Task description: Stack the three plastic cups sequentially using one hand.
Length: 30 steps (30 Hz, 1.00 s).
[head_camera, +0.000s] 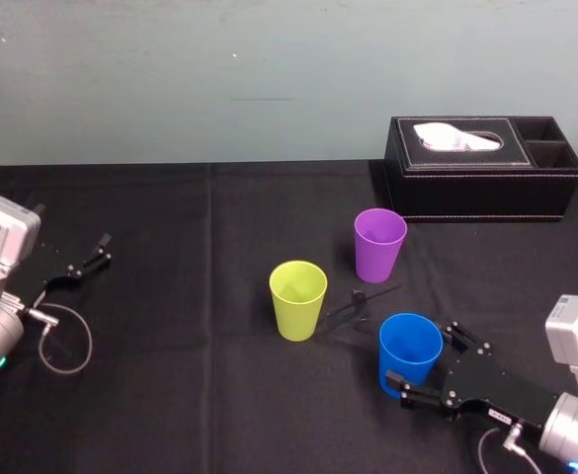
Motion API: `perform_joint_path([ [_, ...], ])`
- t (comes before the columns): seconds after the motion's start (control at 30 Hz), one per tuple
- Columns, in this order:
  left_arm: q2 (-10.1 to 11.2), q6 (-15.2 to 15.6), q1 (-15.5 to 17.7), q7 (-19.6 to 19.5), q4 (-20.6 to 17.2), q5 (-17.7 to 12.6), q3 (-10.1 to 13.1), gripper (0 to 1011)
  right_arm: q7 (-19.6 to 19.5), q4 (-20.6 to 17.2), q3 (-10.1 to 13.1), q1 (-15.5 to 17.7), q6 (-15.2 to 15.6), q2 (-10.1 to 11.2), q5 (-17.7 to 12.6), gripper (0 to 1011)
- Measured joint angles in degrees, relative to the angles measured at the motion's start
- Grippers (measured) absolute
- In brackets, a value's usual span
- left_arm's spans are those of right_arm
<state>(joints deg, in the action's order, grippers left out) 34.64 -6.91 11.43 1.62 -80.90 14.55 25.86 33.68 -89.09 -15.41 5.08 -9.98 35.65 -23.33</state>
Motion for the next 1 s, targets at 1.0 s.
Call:
perform_joint_path([
  [1.0,0.0,0.0,0.0,0.0,0.0,0.0,0.0,1010,-0.23,0.01,-0.07,-0.16,0.1,-0.09,0.06,734],
])
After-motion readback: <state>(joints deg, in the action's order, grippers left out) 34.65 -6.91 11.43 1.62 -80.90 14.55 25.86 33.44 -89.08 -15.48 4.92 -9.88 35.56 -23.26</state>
